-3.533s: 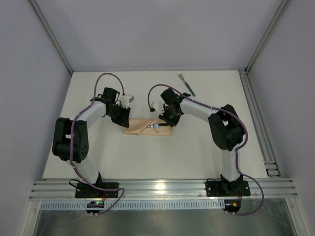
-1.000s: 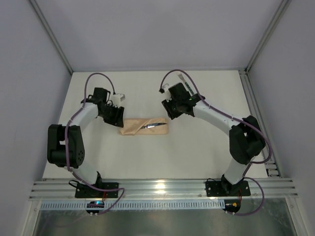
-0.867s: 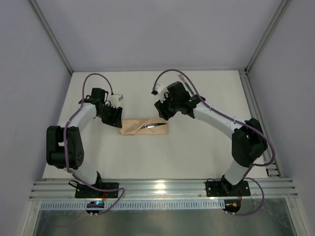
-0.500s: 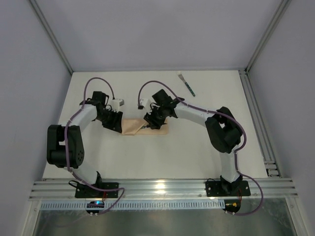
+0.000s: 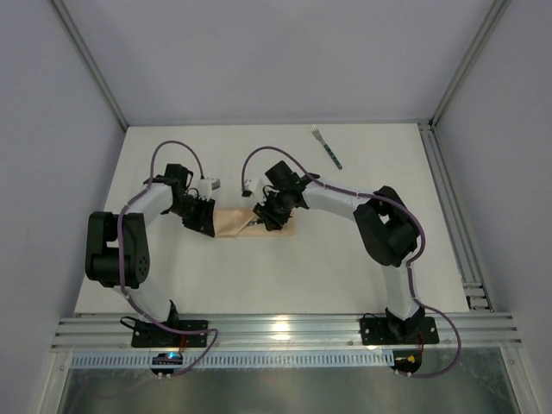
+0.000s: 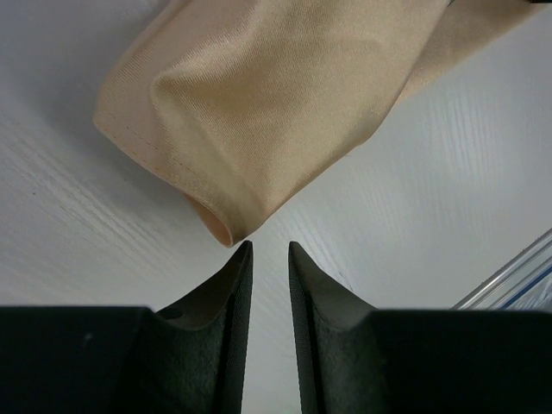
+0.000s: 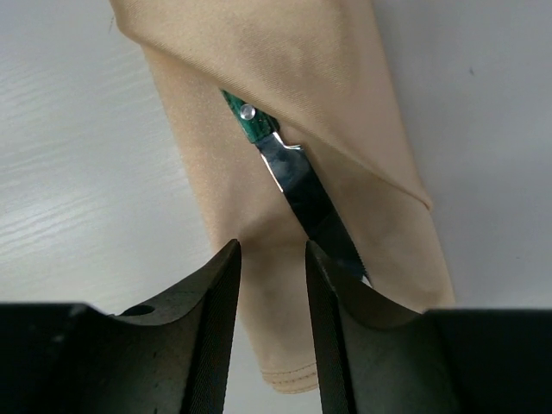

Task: Fold the napkin into a case and place the utensils inside
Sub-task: Smooth out the smaller rectangle-folded napkin at the center of the board.

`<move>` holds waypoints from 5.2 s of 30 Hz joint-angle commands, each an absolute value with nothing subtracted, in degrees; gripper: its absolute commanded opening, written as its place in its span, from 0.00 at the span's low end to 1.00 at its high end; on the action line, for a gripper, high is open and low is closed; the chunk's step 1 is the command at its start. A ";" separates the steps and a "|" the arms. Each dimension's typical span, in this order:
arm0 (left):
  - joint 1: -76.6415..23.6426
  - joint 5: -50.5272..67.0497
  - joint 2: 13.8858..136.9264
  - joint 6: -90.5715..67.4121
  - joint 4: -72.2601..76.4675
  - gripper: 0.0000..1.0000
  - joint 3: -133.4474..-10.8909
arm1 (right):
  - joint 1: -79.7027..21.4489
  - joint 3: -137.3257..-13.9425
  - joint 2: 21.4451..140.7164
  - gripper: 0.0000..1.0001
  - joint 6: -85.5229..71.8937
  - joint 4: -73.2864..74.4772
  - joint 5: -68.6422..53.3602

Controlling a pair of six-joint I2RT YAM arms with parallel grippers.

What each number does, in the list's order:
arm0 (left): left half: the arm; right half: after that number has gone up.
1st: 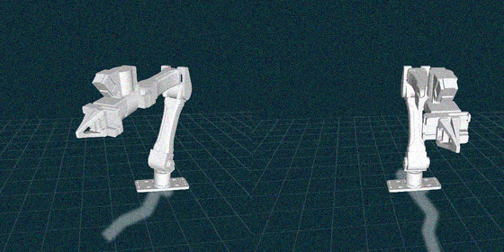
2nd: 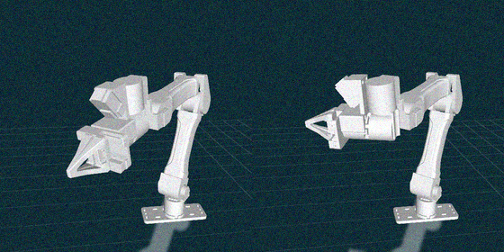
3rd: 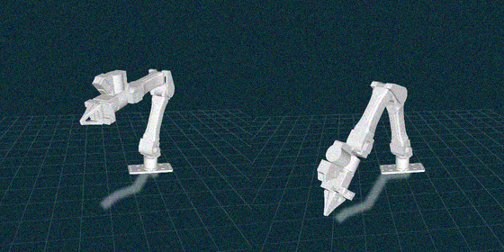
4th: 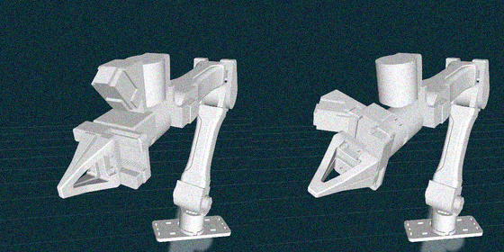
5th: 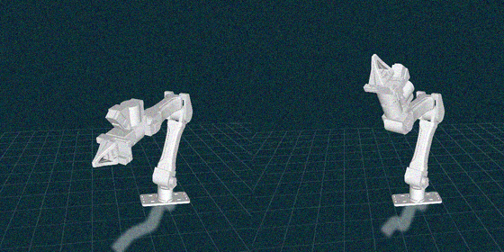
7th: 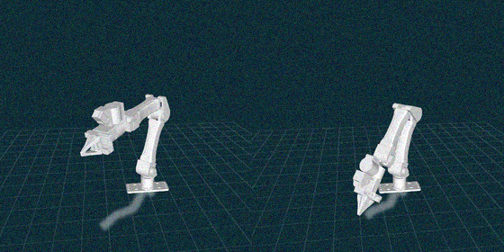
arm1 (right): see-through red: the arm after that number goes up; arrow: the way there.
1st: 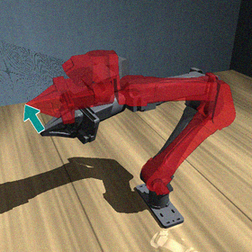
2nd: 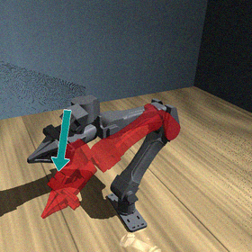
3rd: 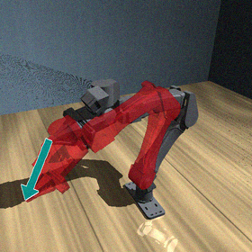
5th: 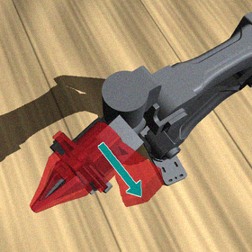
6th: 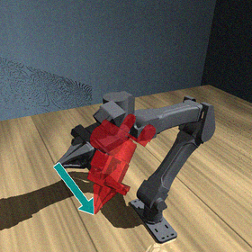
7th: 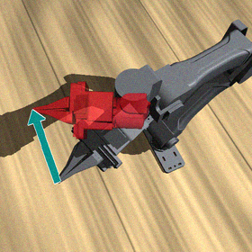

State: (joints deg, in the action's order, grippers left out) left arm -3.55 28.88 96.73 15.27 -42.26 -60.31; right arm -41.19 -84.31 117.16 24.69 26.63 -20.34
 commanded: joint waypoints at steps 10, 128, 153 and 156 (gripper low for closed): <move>-3.25 31.20 95.89 15.47 -41.13 0.24 -60.03 | -41.49 -83.50 112.42 0.37 24.79 27.60 -30.86; -25.66 22.59 113.55 10.11 -27.51 0.13 -79.37 | -34.89 -57.22 108.02 0.08 -14.33 -7.12 -33.75; -25.66 37.59 100.73 19.14 -32.60 0.51 -79.02 | -30.68 -52.38 95.01 0.42 -21.89 -3.96 -26.28; -26.45 38.07 99.67 23.71 -35.58 0.46 -78.40 | -29.45 -51.86 97.64 0.46 -22.67 -4.91 -27.86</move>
State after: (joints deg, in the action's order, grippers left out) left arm -25.76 33.50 101.78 17.45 -32.08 -78.56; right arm -30.37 -52.21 96.09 -21.45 -5.87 -28.42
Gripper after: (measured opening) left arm 0.471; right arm 0.458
